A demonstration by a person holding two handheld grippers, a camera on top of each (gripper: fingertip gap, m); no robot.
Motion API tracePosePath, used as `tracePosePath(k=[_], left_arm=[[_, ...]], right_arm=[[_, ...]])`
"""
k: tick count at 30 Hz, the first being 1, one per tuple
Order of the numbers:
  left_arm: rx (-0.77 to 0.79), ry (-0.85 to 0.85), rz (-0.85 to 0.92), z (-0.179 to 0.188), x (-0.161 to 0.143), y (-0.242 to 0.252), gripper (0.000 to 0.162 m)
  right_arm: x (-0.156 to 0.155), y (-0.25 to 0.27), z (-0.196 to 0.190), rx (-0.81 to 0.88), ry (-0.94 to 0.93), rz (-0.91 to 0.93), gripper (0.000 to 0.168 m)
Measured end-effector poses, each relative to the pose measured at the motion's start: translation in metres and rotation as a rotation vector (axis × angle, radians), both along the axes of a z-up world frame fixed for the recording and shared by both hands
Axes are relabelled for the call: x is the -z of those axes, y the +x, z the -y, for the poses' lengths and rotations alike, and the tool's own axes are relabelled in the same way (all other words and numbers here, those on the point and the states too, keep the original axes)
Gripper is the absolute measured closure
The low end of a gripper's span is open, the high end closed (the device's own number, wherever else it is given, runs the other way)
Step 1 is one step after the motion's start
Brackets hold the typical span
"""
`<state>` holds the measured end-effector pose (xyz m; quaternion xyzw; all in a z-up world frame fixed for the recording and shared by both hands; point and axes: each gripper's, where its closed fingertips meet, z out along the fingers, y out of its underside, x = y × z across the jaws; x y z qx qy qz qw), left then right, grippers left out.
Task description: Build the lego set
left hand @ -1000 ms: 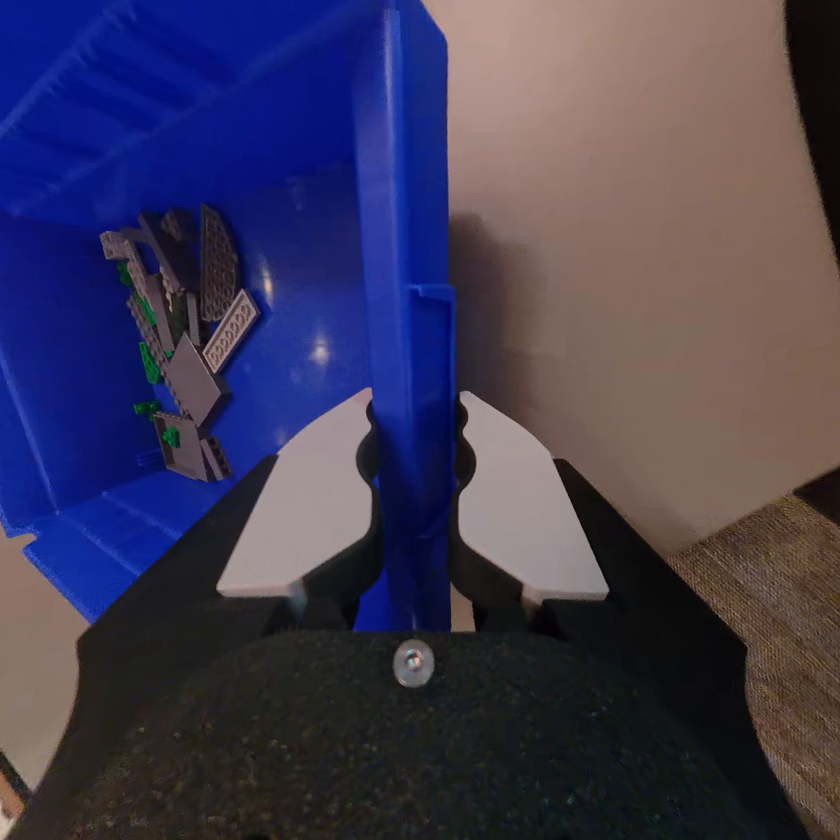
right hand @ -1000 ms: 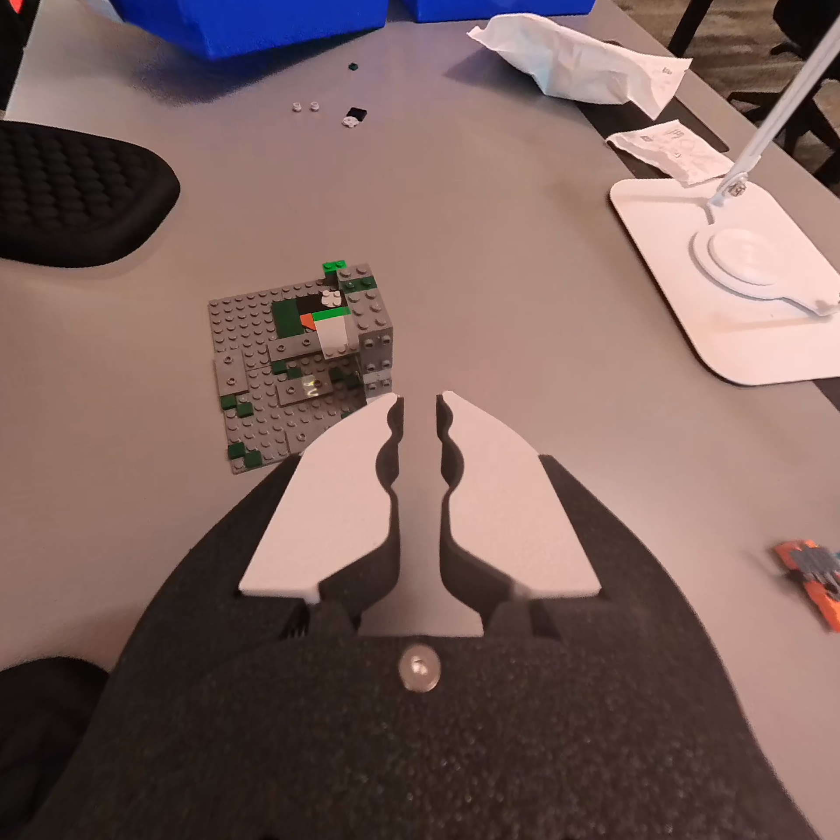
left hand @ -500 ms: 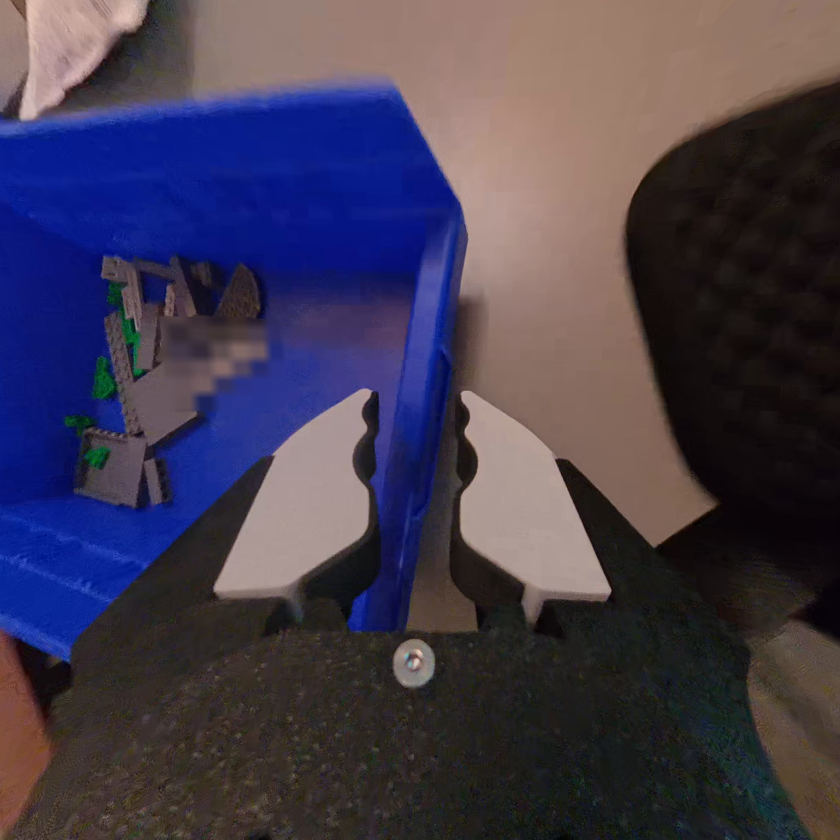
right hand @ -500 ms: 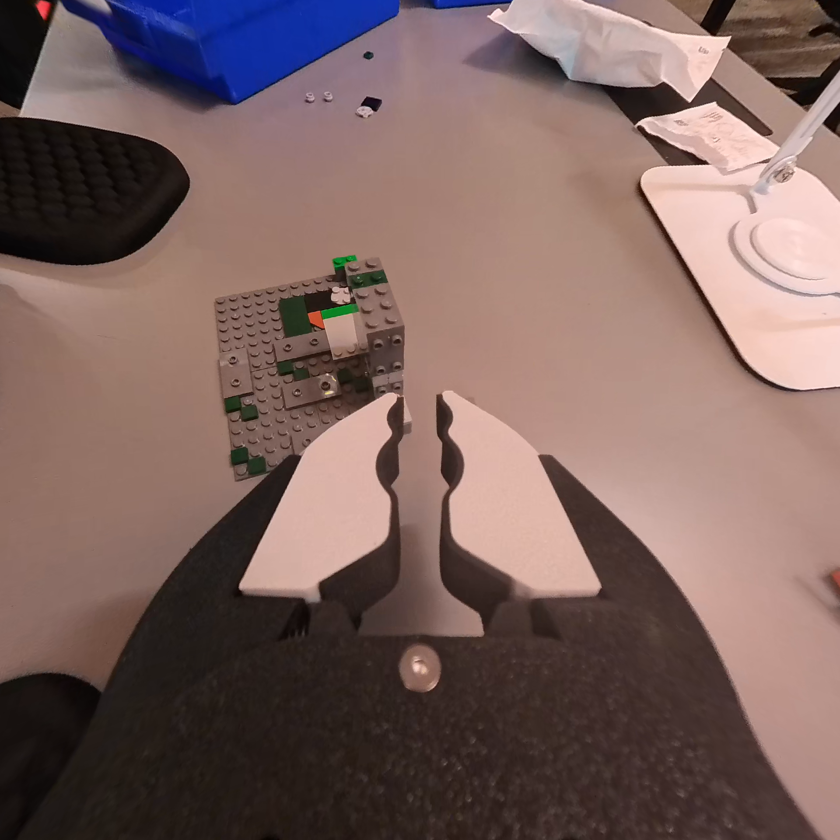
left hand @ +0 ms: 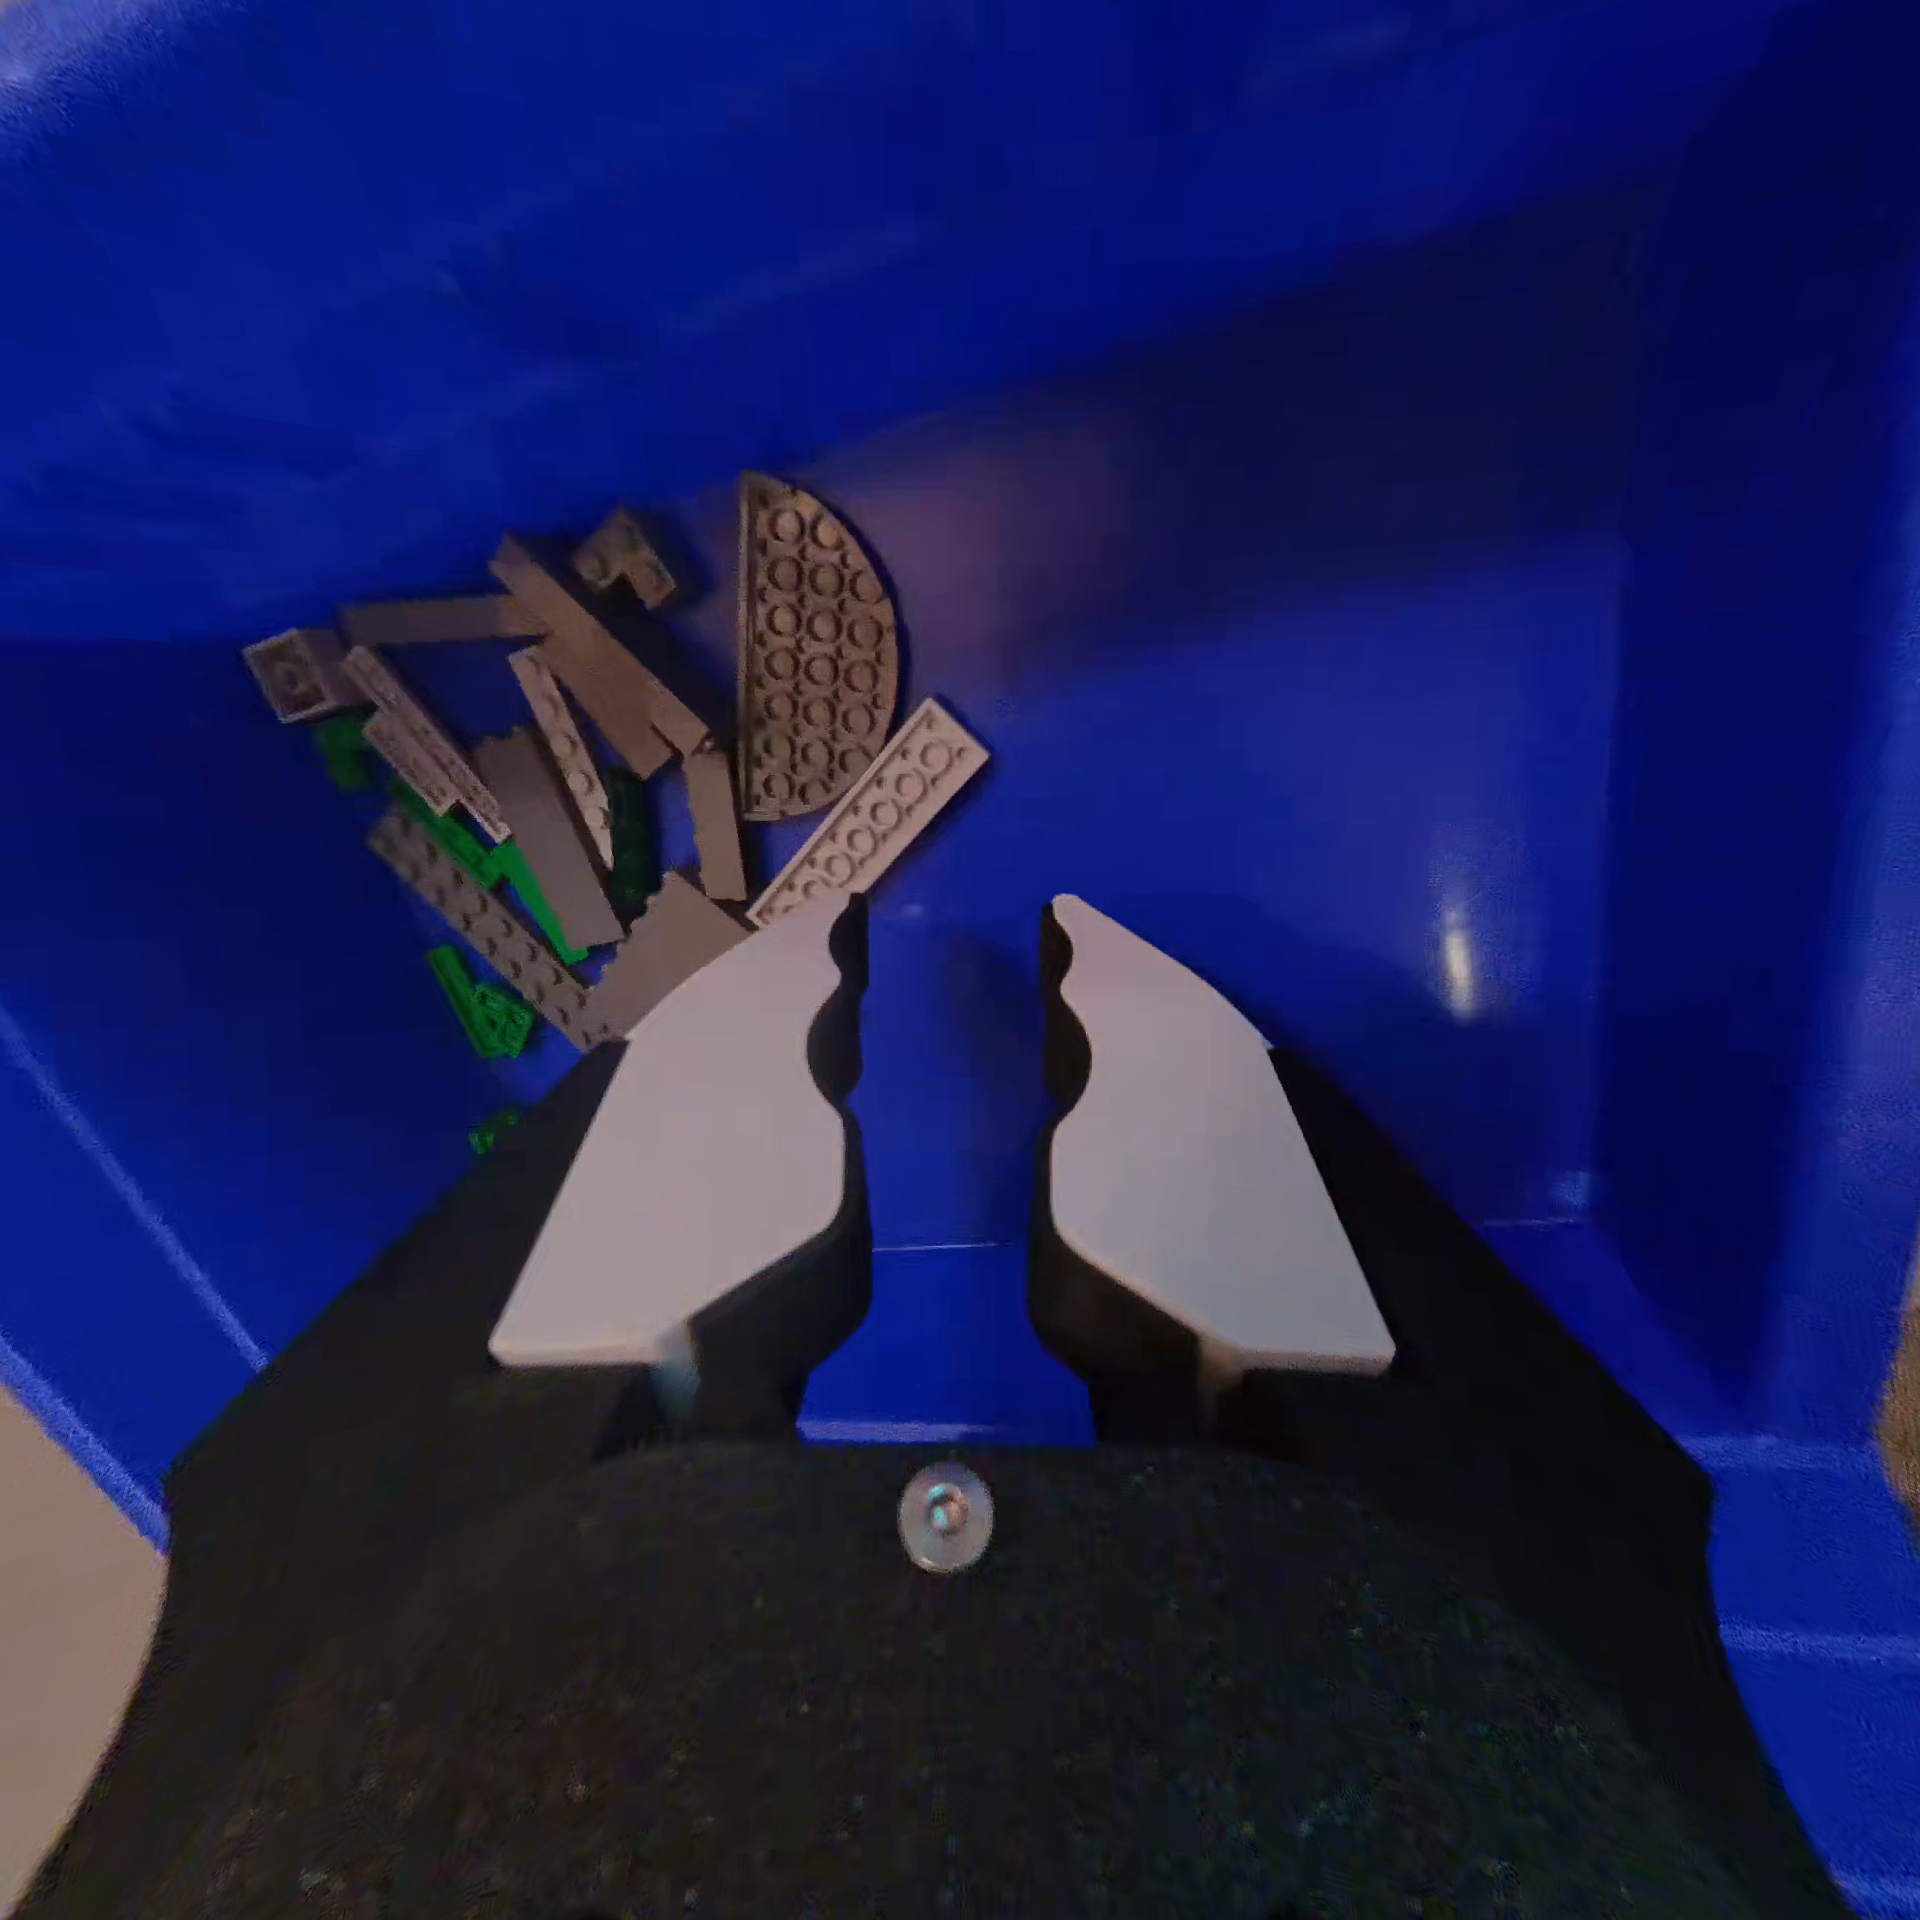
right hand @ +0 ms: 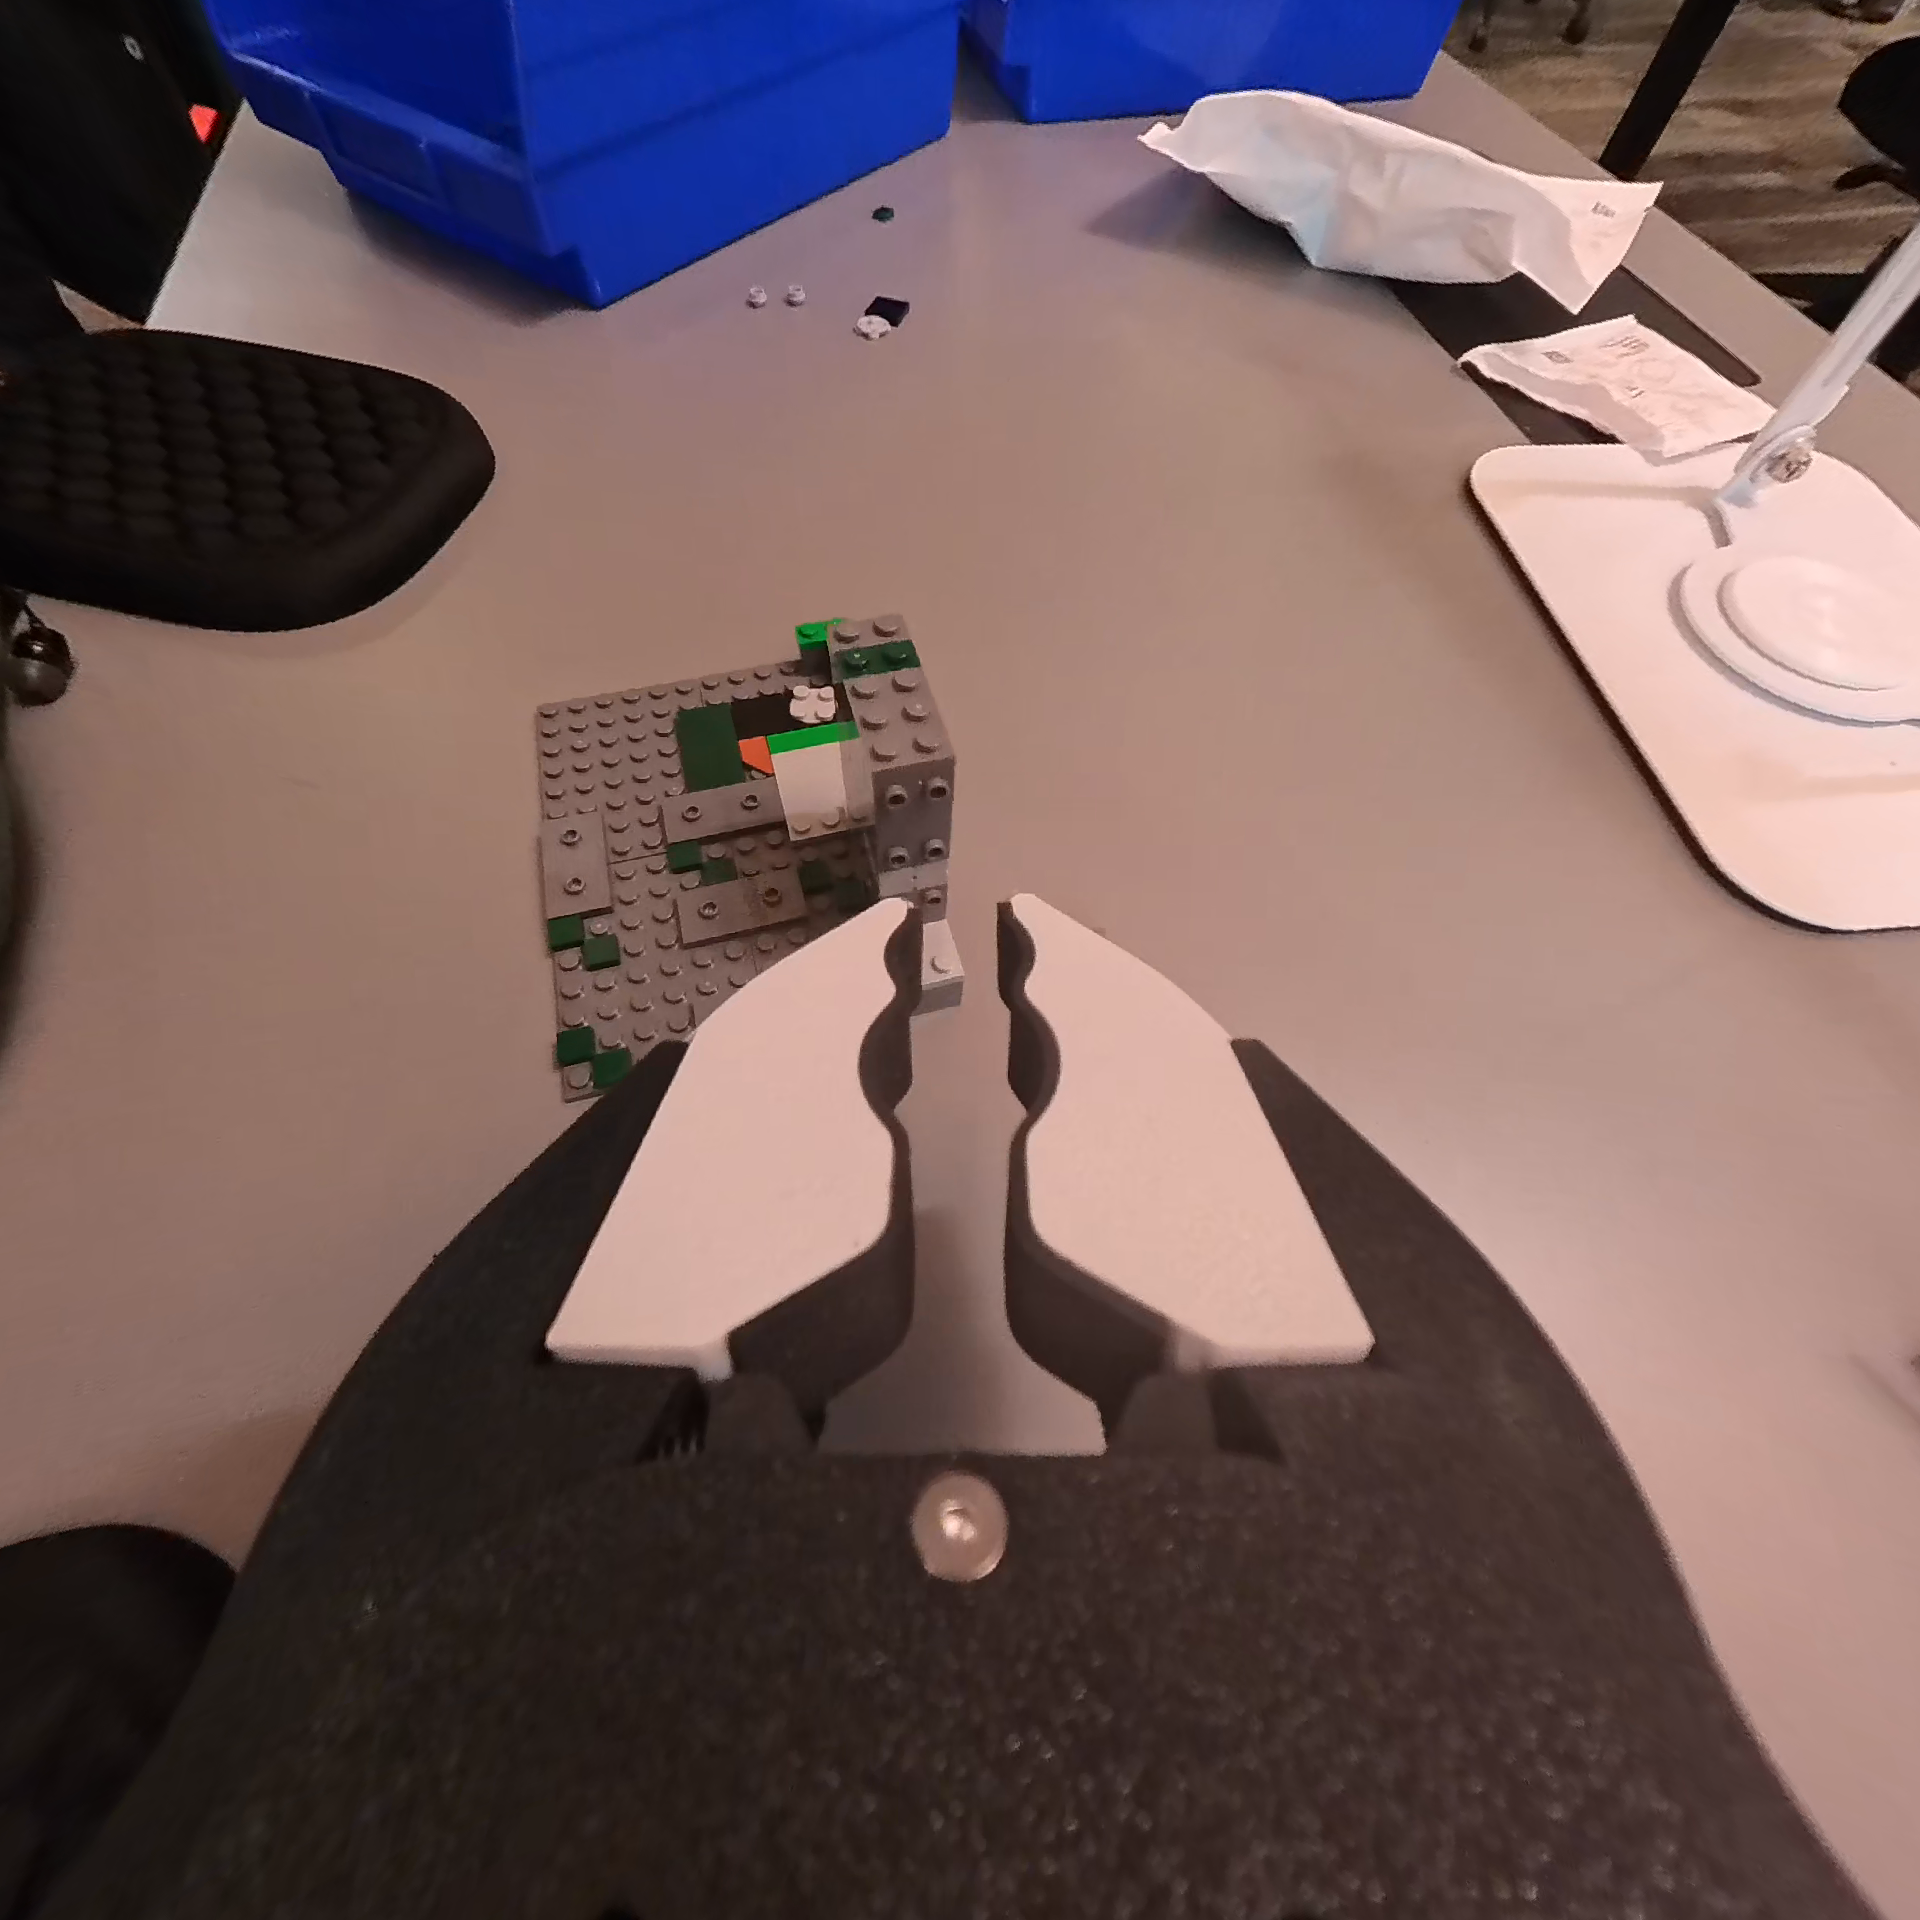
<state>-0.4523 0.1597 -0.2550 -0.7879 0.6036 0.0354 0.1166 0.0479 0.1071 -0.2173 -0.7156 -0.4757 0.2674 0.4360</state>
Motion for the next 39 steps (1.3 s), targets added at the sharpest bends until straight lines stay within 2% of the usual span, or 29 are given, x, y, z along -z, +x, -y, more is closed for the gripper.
tracePosePath(k=[6,12,14,16,24,27,30,35,37,39], left_arm=[[0.099,-0.071,-0.024,-0.020,0.010,-0.008,0.130],[0.161,-0.150,-0.059,-0.017,0.025,-0.006,0.130],[0.153,-0.173,-0.044,-0.017,0.025,-0.005,0.131],[0.143,-0.215,-0.032,-0.012,0.026,-0.005,0.140],[0.113,-0.143,-0.028,-0.004,0.020,-0.003,0.145],[0.092,-0.065,0.001,-0.005,-0.004,0.000,0.144],[0.081,0.071,0.135,-0.010,-0.056,0.027,0.145],[0.136,0.342,0.518,-0.007,-0.156,0.152,0.145],[0.156,0.387,0.664,0.000,-0.179,0.209,0.145],[0.175,0.347,0.847,0.011,-0.191,0.266,0.145]], right_arm=[[0.002,0.002,-0.002,0.011,-0.009,-0.005,0.155],[0.006,0.003,-0.004,0.020,-0.026,-0.001,0.155],[0.007,0.003,-0.004,0.020,-0.028,0.001,0.155],[0.007,0.002,-0.004,0.020,-0.028,0.002,0.155],[-0.001,0.006,-0.002,0.026,0.001,0.011,0.155],[-0.007,0.015,-0.002,0.051,0.022,0.019,0.155],[-0.007,0.028,-0.001,0.081,0.027,0.032,0.155],[-0.015,0.043,-0.006,0.130,0.054,-0.001,0.155],[-0.018,0.043,-0.007,0.141,0.065,-0.025,0.155],[-0.021,0.042,-0.005,0.140,0.072,-0.039,0.154]])
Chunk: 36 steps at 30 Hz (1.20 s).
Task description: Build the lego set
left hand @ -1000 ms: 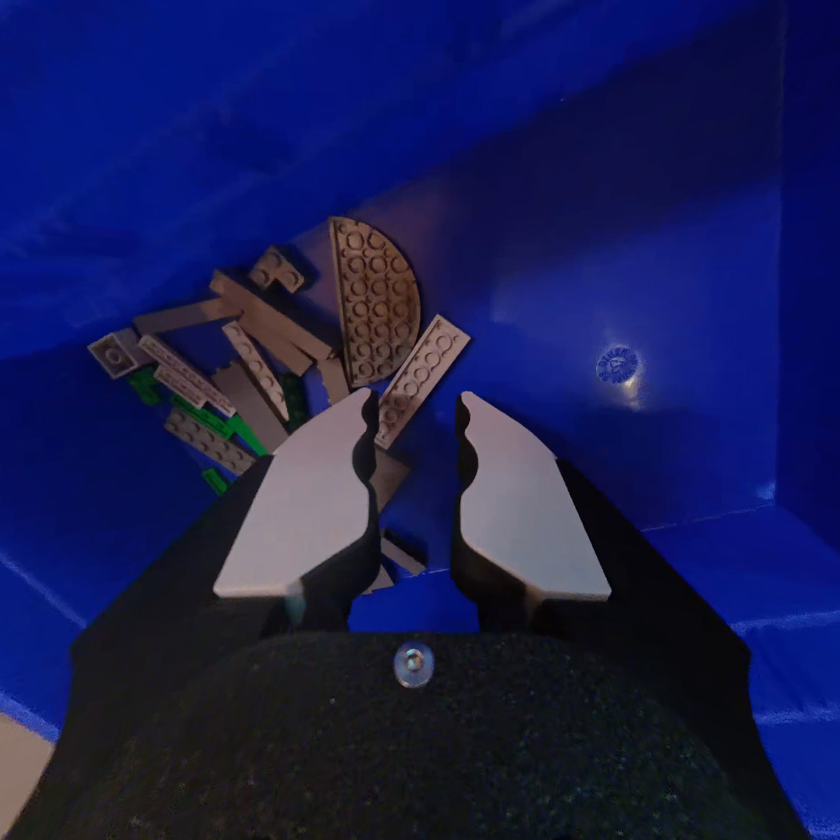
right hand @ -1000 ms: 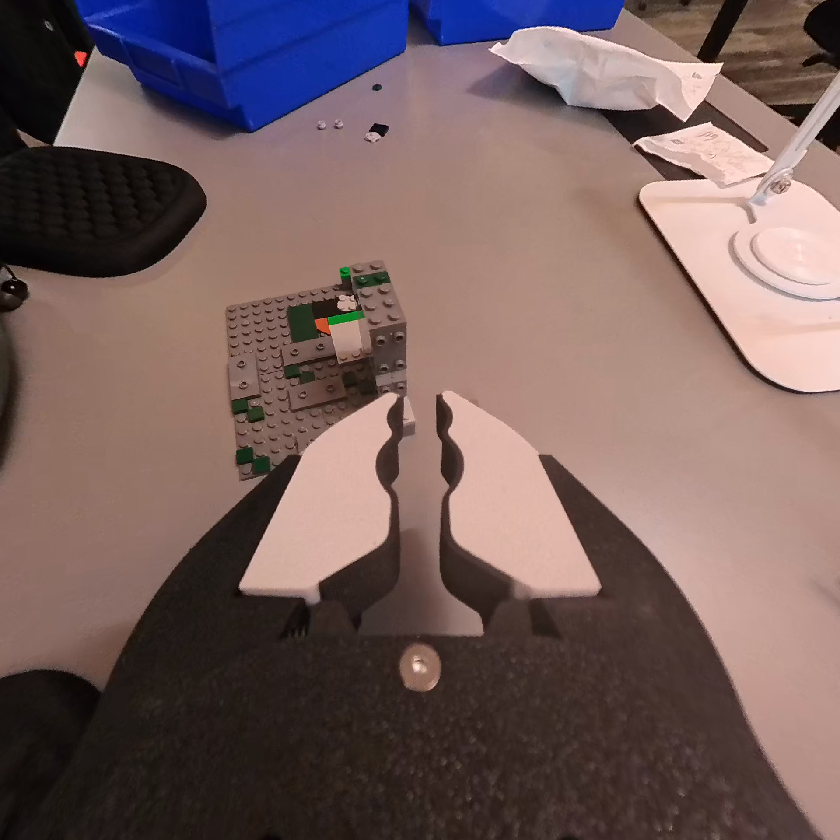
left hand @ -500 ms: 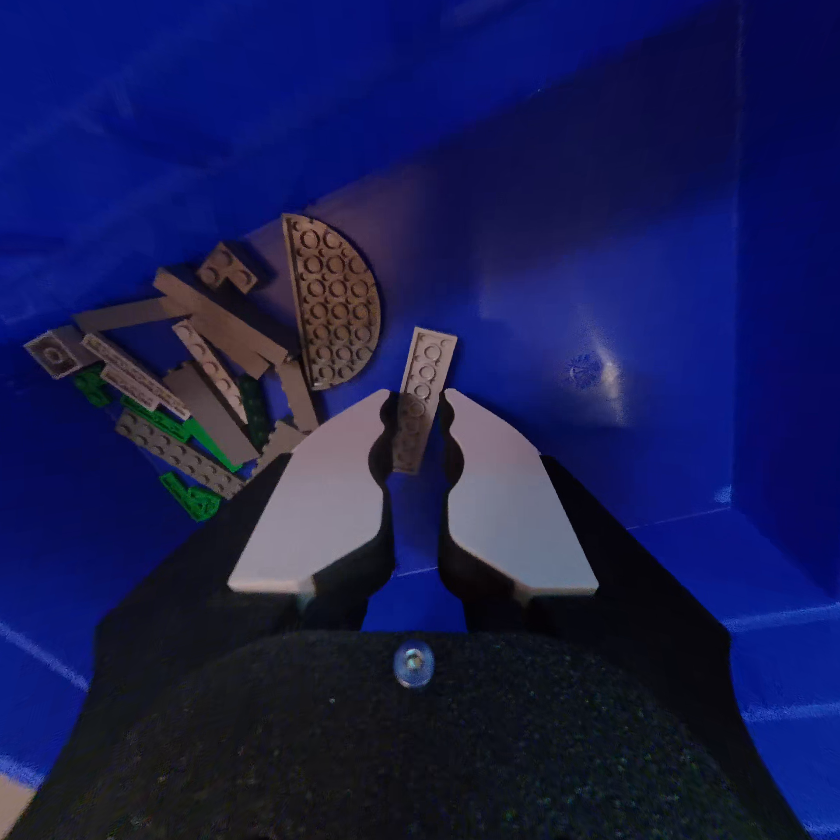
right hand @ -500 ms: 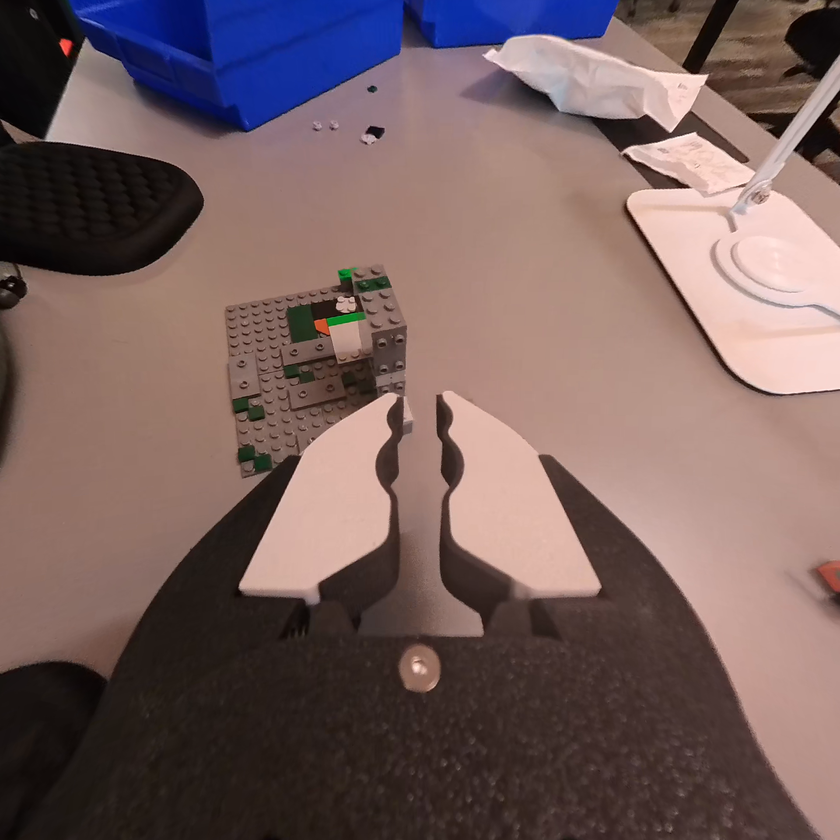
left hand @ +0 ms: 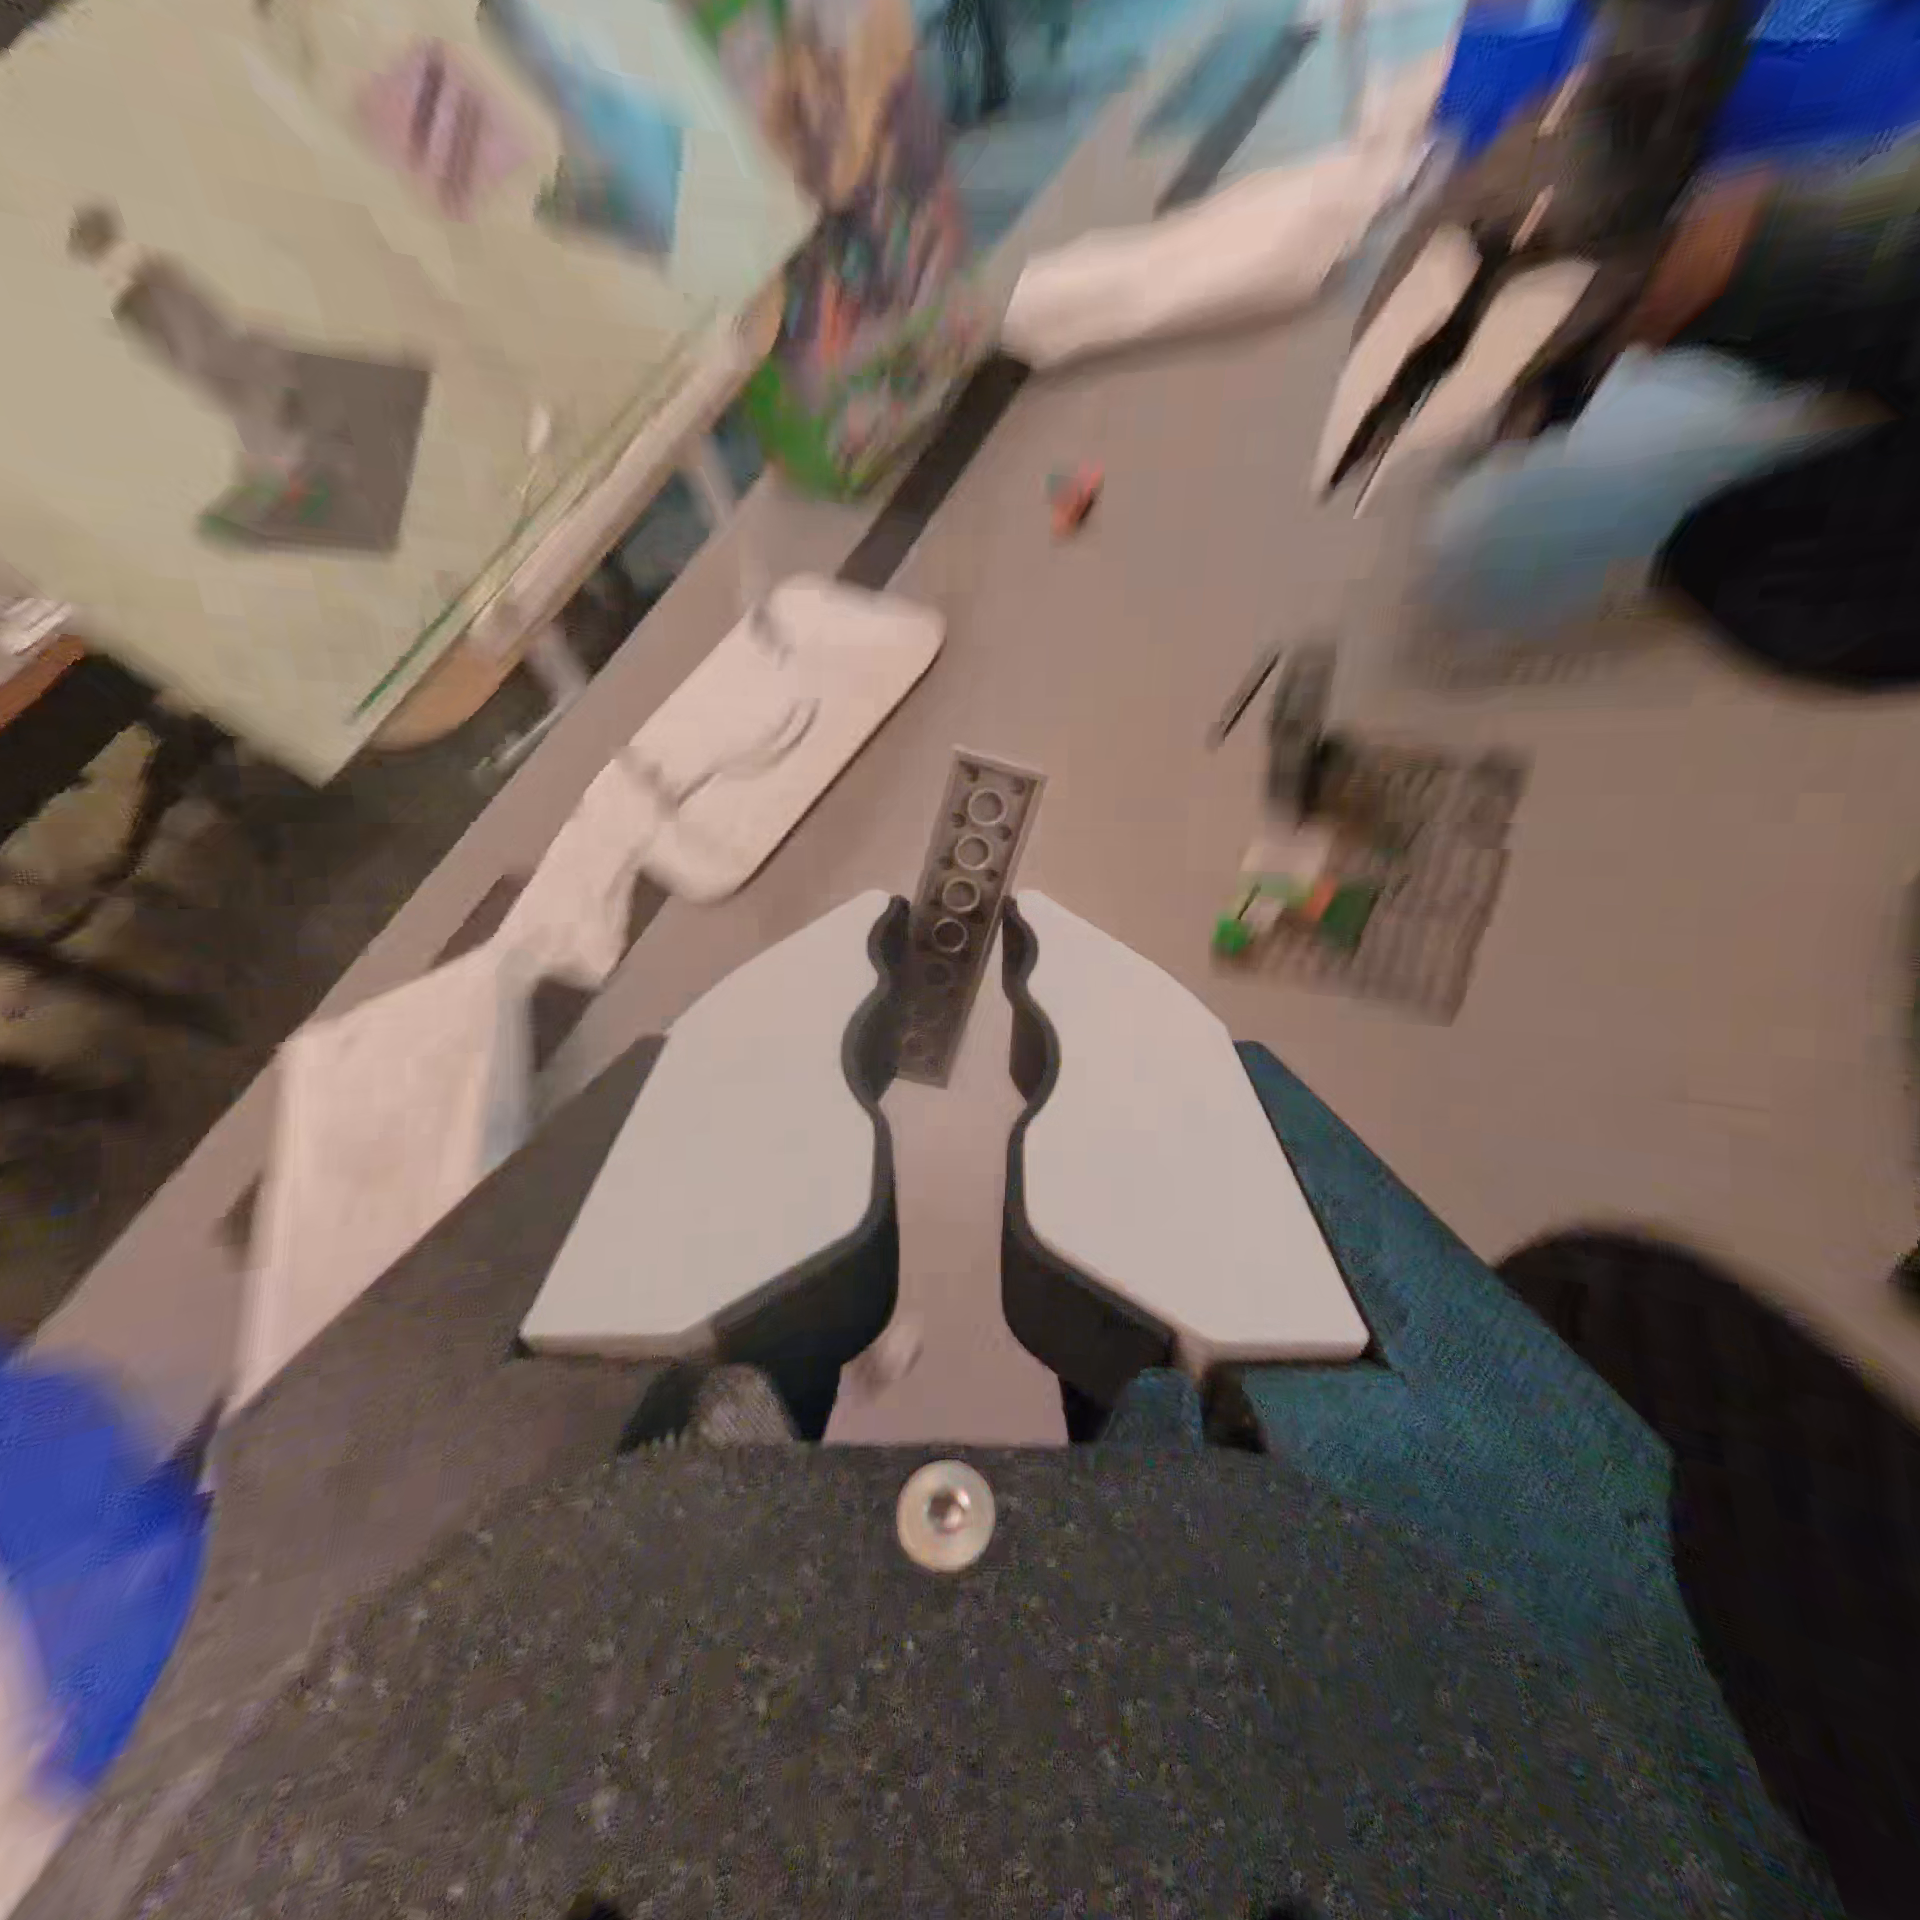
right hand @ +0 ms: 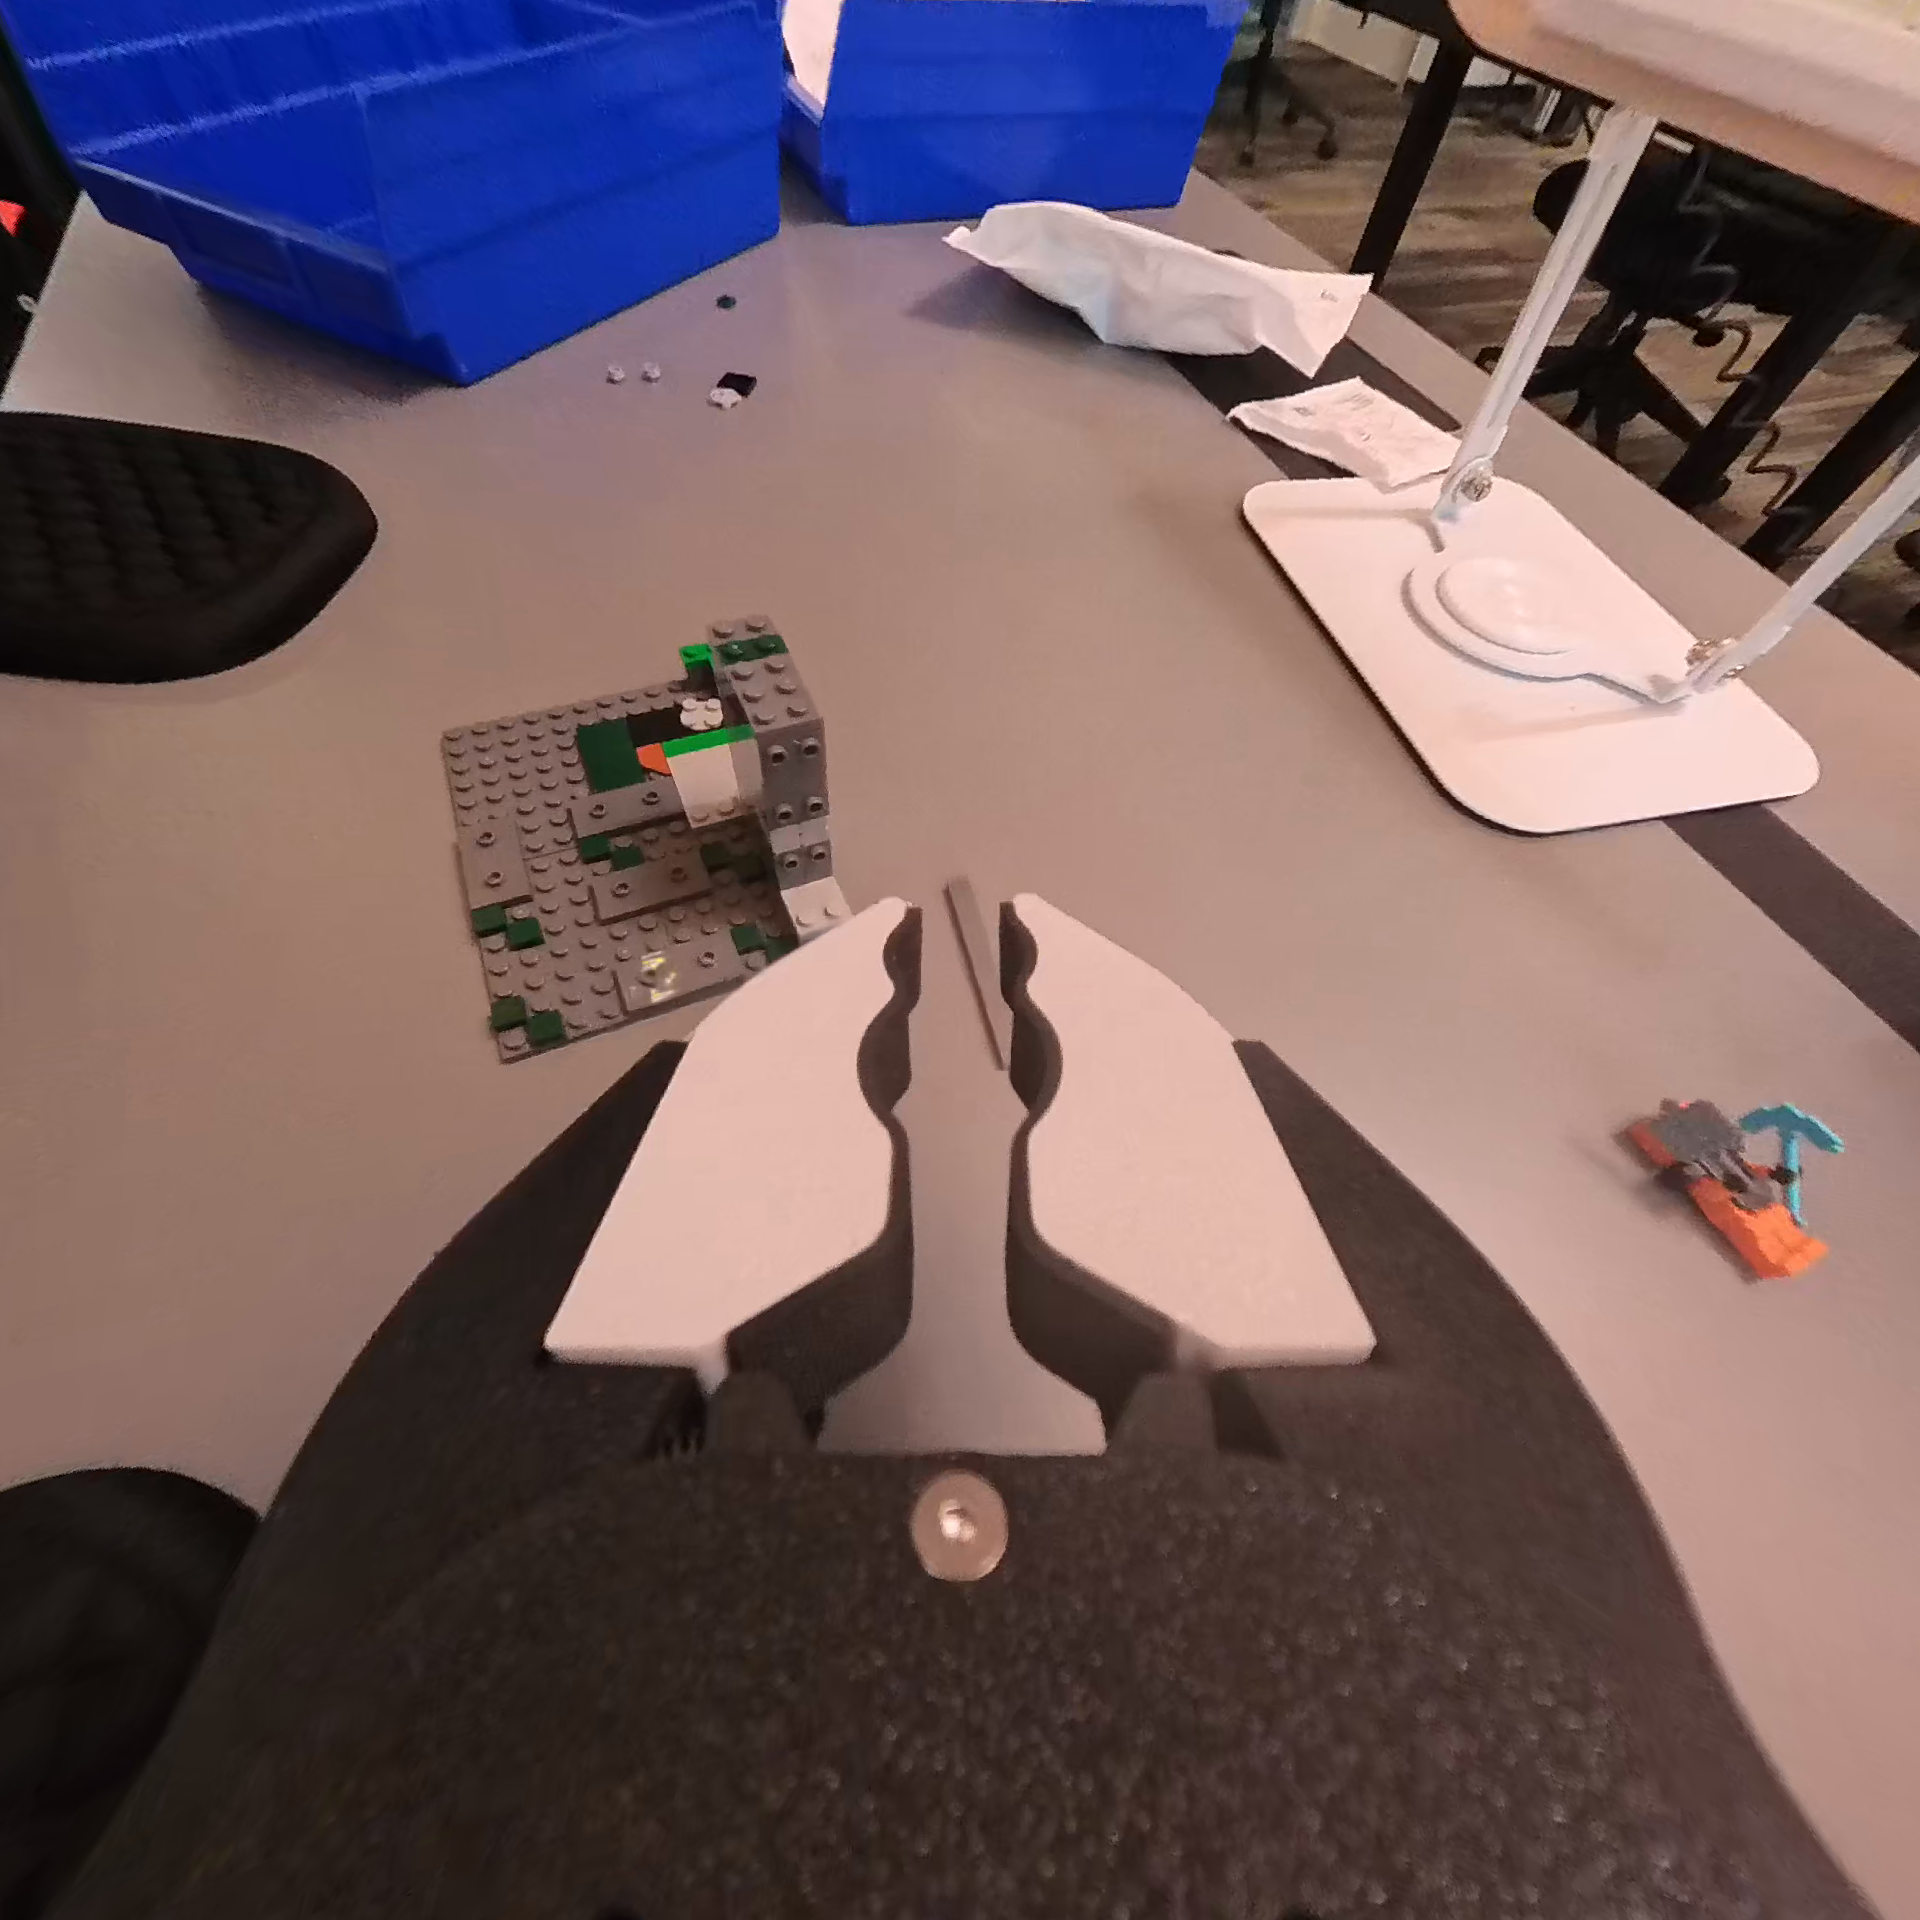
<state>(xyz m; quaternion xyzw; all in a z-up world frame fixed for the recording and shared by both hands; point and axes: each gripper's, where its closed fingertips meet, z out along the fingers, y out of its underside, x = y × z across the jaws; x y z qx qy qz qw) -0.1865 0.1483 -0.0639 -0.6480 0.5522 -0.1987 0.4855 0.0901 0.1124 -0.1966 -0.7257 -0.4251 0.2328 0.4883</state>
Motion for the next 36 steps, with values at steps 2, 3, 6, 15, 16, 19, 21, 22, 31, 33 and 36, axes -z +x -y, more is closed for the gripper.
tracePosePath(k=[2,3,6,15,16,19,21,22,31,33,36], left_arm=[[0.065,-0.058,0.147,0.006,-0.004,0.049,0.145],[0.103,-0.087,0.203,0.008,-0.003,0.070,0.145],[0.196,-0.209,0.397,0.010,0.000,0.123,0.145],[0.541,-0.572,0.800,0.006,0.016,0.194,0.145],[0.562,-0.593,0.845,0.004,0.015,0.193,0.145],[0.595,-0.619,0.909,0.002,0.015,0.188,0.145],[0.605,-0.620,0.926,0.002,0.017,0.183,0.145],[0.608,-0.621,0.940,0.001,0.017,0.180,0.145],[0.579,-0.561,0.876,-0.009,0.034,0.175,0.145],[0.535,-0.505,0.789,-0.017,0.043,0.174,0.137],[0.444,-0.393,0.555,-0.028,0.072,0.177,0.127]], right_arm=[[-0.003,-0.002,0.003,-0.007,0.008,-0.017,0.154],[-0.006,-0.004,0.005,-0.010,0.013,-0.027,0.154],[-0.015,-0.008,0.008,-0.014,0.039,-0.043,0.154],[-0.055,-0.046,-0.011,-0.082,0.021,-0.098,0.137],[-0.059,-0.053,-0.016,-0.096,0.005,-0.112,0.135],[-0.069,-0.076,-0.023,-0.158,-0.045,-0.166,0.132],[-0.073,-0.089,-0.028,-0.183,-0.056,-0.191,0.132],[-0.075,-0.096,-0.031,-0.194,-0.059,-0.201,0.132],[-0.069,-0.112,-0.048,-0.204,-0.010,-0.073,0.152],[-0.060,-0.102,-0.052,-0.205,-0.025,0.036,0.152],[-0.035,-0.078,-0.064,-0.207,-0.074,0.280,0.152]])
